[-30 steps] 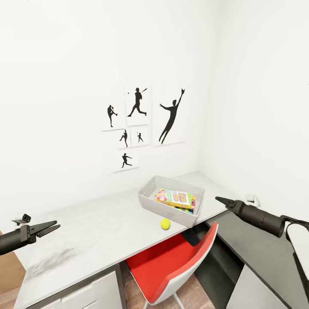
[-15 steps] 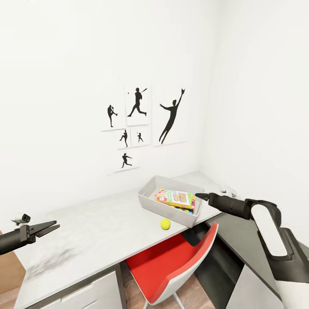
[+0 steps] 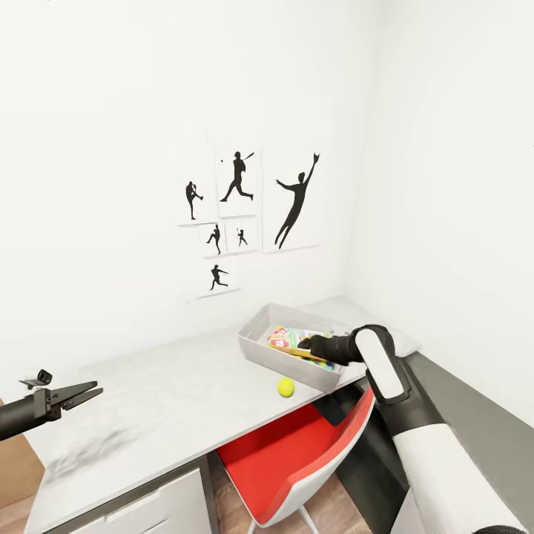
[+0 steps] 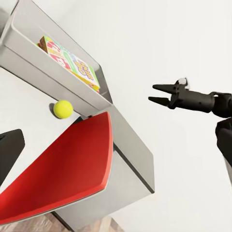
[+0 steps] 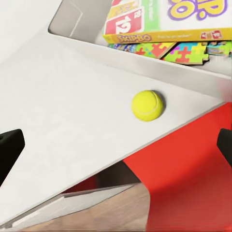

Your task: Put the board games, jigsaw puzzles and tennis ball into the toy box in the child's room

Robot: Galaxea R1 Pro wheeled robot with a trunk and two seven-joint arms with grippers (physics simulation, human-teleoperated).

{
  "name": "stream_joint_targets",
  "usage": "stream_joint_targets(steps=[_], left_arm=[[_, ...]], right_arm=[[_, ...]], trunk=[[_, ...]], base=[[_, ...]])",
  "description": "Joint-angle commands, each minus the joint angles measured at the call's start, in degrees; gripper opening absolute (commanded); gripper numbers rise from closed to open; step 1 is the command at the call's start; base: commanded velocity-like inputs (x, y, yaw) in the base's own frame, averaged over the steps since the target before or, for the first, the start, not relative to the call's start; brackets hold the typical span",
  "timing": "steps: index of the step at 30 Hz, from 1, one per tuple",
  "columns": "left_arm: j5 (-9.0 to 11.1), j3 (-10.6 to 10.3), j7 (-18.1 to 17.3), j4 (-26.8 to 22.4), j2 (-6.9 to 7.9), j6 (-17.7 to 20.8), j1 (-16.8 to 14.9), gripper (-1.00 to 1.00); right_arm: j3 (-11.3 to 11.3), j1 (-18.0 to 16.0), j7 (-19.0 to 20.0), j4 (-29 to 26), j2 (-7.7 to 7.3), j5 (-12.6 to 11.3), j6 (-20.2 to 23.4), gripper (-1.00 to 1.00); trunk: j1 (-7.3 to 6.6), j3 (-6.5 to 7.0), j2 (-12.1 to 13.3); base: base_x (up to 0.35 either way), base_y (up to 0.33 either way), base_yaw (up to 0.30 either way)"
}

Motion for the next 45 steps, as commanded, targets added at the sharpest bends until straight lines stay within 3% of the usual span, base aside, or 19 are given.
stream_joint_targets(steps=[1,7,14,23,45], left_arm=[[-0.03,0.0,-0.23,0.01,0.01,0.61,-0.01,1.0],[0.02,0.07,-0.23,0.01,0.08,0.61,-0.01,1.0],[0.0,0.09,-0.23,0.01,0.11,0.63,-0.01,1.0],[0.05,0.12,-0.23,0.01,0.11,0.64,-0.01,1.0],[0.0,0.49,-0.23,0.01,0.17,0.55,-0.01,1.0]], right_arm=[[0.29,-0.41,-1.9,0.6,0.73,-0.46,0.1,1.0],[1.07,-2.12,-8.97,2.96,3.98,-0.49,0.1,1.0],[1.21,-3.53,-11.71,4.74,5.86,-0.49,-0.06,1.0],[1.24,-4.17,-12.23,5.84,6.27,-0.35,-0.6,1.0],[1.77,-4.27,-12.12,10.34,5.62,0.08,-8.56,1.0]], trunk=[[0.02,-0.03,-0.05],[0.02,-0.03,-0.05],[0.02,-0.03,-0.05],[0.02,-0.03,-0.05],[0.02,-0.03,-0.05]], base=[[0.0,0.0,0.0],[-0.014,0.004,0.0],[-0.1,0.086,0.0],[-0.042,0.073,0.0],[-0.002,0.069,0.0]])
